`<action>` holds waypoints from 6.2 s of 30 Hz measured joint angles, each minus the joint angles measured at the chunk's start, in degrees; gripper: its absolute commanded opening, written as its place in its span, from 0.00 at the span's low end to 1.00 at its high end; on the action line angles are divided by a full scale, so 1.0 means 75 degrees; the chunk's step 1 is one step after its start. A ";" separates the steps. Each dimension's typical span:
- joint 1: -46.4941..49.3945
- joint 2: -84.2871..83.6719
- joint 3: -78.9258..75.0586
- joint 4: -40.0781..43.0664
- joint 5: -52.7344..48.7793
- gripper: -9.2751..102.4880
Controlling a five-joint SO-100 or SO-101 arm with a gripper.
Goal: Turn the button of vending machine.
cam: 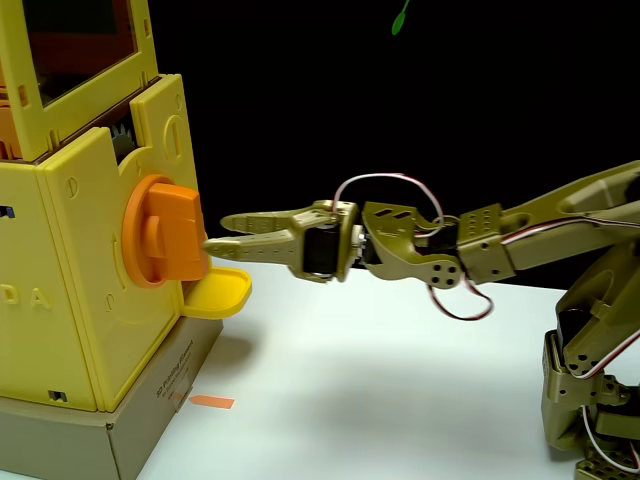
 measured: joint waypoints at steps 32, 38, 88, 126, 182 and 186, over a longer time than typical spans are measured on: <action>0.0785 -0.2426 -0.1723 0.0047 0.0023 0.30; 0.0785 -0.2590 -0.1758 -0.0152 -0.0152 0.25; 0.0422 -0.3059 -0.2121 -0.0809 0.1406 0.07; 0.0246 -0.2039 -0.1172 -0.0188 2.2230 0.08; -0.0352 0.4254 0.1793 0.4289 1.2973 0.44; 0.0094 0.4465 0.1418 0.6012 0.9504 0.46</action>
